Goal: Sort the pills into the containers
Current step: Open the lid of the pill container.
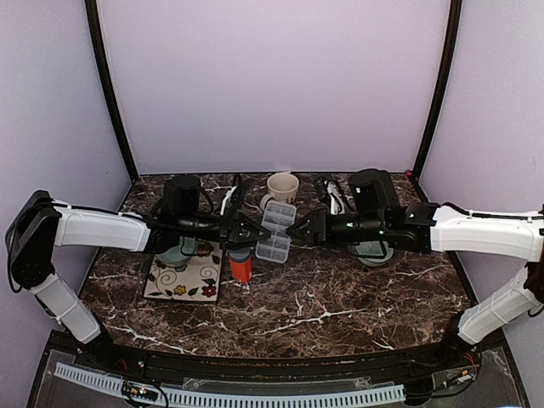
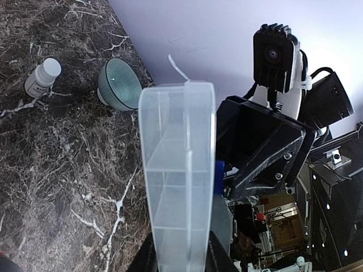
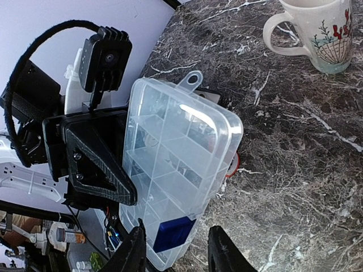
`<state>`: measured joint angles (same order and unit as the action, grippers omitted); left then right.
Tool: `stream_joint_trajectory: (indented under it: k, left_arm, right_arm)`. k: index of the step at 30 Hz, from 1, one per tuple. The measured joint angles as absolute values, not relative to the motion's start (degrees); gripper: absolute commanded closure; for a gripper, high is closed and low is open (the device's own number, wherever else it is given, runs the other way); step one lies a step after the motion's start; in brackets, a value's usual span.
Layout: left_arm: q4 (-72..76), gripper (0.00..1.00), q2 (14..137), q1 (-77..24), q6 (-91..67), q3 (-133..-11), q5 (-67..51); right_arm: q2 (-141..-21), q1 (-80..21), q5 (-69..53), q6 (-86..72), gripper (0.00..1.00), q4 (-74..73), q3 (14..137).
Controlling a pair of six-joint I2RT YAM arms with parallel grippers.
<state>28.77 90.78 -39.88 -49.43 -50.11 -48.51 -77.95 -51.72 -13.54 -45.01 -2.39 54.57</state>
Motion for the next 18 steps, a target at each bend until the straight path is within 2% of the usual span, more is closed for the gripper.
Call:
stream_joint_trajectory:
  k: [4,9,13,14,18]
  left_arm:
    - [27.9,1.0,91.0,-40.2,-48.8,-50.6,-48.0]
    - [26.5,1.0,91.2,-40.4,-48.2,-50.7,-46.9]
    - [25.6,0.99,91.4,-40.1,-47.5,-50.7,-45.3]
    - [25.4,0.97,91.4,-40.1,-47.3,-50.7,-45.0]
    - [24.7,0.74,91.7,-40.2,-46.8,-50.7,-44.1]
  right_arm:
    - [-78.7,-51.9,-13.0,-44.4,0.75,-4.4,55.9]
    - [-79.8,-52.6,-11.2,-43.3,0.99,-7.9,58.1]
    - [-81.1,-52.9,-8.5,-43.1,1.0,-13.1,60.9]
    - [-81.6,-53.2,-7.6,-43.0,1.0,-14.3,61.8]
    - [-82.9,-53.9,-5.5,-42.5,1.0,-17.5,63.9]
